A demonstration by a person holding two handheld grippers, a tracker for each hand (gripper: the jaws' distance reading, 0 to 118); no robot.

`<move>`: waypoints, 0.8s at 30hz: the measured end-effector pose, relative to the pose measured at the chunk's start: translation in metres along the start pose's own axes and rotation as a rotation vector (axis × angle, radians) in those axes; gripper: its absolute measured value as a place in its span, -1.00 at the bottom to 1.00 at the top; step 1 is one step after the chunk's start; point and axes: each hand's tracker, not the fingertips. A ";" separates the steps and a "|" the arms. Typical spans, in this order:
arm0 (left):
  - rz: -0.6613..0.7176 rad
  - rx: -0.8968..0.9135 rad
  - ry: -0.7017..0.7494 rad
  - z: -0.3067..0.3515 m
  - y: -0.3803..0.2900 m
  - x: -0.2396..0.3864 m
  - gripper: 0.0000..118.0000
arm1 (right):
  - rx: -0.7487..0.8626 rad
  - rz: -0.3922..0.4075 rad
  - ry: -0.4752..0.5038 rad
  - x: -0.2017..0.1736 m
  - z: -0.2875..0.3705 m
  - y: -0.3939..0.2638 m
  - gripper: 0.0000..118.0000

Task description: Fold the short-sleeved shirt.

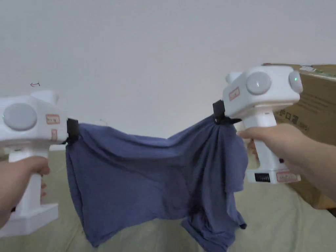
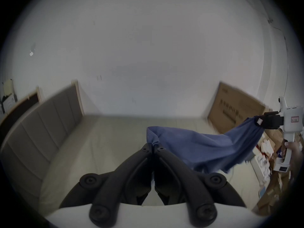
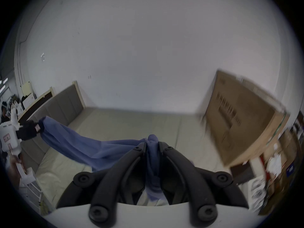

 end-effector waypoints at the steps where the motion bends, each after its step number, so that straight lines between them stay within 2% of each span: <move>1: 0.010 -0.055 -0.008 -0.011 -0.028 -0.001 -1.00 | -0.054 -0.016 0.022 0.000 -0.015 -0.028 -0.75; 4: 0.017 -0.217 -0.056 -0.028 -0.118 0.002 -1.00 | -0.206 -0.097 0.103 0.001 -0.050 -0.122 -0.75; 7: 0.006 -0.303 -0.104 -0.017 -0.187 0.002 -1.00 | -0.292 -0.127 0.123 0.000 -0.043 -0.205 -0.75; 8: 0.022 -0.316 -0.132 -0.006 -0.209 0.003 -1.00 | -0.331 -0.140 0.154 -0.002 -0.032 -0.234 -0.75; 10: 0.025 -0.337 -0.155 0.027 -0.246 0.004 -1.00 | -0.341 -0.107 0.156 -0.005 0.000 -0.282 -0.75; 12: 0.005 -0.353 -0.185 0.065 -0.275 0.004 -1.00 | -0.324 -0.113 0.177 -0.008 0.048 -0.318 -0.75; 14: -0.010 -0.341 -0.205 0.104 -0.294 0.005 -1.00 | -0.290 -0.127 0.193 -0.007 0.092 -0.338 -0.75; 16: 0.012 -0.319 -0.242 0.150 -0.303 0.006 -1.00 | -0.187 -0.149 0.181 -0.008 0.145 -0.350 -0.75; 19: 0.070 -0.246 -0.258 0.205 -0.299 0.005 -1.00 | -0.188 -0.162 0.190 -0.008 0.203 -0.355 -0.75; 22: 0.056 -0.196 -0.235 0.235 -0.289 0.001 -1.00 | -0.173 -0.135 0.225 -0.013 0.244 -0.355 -0.75; 24: 0.072 -0.191 -0.223 0.240 -0.283 -0.001 -1.00 | -0.178 -0.120 0.210 -0.017 0.252 -0.356 -0.75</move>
